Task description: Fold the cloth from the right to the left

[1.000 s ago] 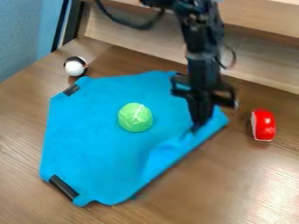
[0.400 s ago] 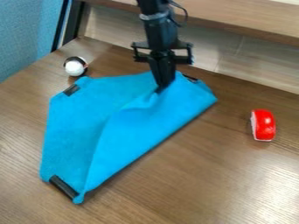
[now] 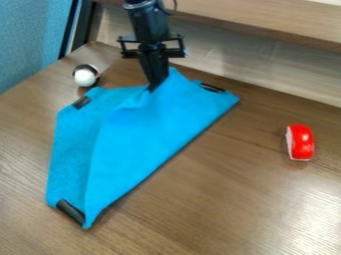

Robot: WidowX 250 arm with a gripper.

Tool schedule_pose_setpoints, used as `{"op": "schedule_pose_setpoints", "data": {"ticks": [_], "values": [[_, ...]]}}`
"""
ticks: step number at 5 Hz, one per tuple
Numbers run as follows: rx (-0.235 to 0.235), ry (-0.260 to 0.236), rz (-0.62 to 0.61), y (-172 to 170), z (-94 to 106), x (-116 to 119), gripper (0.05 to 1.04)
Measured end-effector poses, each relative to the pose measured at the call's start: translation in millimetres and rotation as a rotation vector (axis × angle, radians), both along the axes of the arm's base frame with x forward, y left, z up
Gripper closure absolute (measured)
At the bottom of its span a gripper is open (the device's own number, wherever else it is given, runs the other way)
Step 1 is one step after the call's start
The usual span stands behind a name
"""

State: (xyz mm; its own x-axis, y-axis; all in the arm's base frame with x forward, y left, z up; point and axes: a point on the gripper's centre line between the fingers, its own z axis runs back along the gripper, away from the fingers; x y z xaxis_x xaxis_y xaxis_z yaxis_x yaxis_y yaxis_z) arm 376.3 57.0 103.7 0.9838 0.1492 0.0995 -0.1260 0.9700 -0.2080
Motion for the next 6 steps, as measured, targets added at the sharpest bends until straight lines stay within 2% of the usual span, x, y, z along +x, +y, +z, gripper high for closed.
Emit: {"op": "schedule_pose_setpoints", "data": {"ticks": [1, 2, 4, 6], "values": [[-0.014, 0.003, 0.029, 16.4, 0.4, -4.5, 1.028], [-0.007, -0.011, 0.068, 37.5, 3.2, -6.1, 1.028], [0.007, 0.040, 0.105, 63.8, -17.9, -9.0, 1.028], [0.068, 0.113, 0.103, 87.1, -47.9, -10.2, 1.028]]}}
